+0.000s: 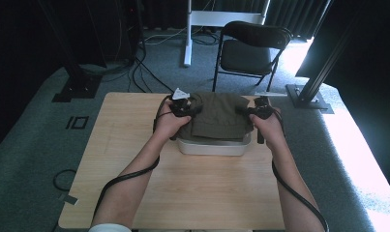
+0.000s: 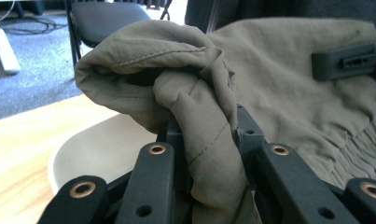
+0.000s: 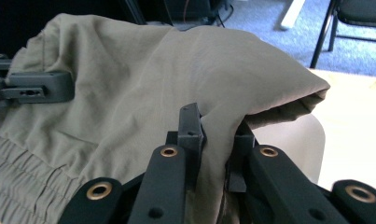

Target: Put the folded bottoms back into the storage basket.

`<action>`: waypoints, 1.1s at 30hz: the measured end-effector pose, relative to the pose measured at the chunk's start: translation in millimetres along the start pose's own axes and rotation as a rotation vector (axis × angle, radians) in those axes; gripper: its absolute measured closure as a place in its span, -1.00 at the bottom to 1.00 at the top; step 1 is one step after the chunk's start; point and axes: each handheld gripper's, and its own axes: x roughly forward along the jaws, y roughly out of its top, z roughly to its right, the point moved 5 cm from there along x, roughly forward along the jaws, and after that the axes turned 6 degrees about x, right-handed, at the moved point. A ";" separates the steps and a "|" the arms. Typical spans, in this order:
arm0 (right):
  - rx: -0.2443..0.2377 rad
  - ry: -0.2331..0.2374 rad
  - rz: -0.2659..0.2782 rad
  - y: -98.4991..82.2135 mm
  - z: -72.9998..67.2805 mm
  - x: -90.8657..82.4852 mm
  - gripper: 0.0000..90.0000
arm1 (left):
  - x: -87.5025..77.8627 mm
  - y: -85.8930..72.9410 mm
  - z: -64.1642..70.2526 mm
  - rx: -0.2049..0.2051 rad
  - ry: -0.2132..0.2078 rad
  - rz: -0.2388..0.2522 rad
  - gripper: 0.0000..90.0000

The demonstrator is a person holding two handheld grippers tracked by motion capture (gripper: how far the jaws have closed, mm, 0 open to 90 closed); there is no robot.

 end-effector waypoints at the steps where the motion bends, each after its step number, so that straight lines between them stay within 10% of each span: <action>1: 0.001 -0.006 -0.006 -2.1 2.4 3.3 0.80 | 3.7 -2.2 -0.5 0.000 0.003 -0.001 0.69; 17: 0.037 -0.064 -0.097 -30.2 24.9 43.2 0.80 | 37.1 -36.7 -10.4 -0.046 0.058 -0.134 0.68; 33: 0.050 -0.143 -0.180 -45.7 31.8 66.1 0.62 | 50.3 -50.3 -11.2 0.025 0.120 -0.272 0.56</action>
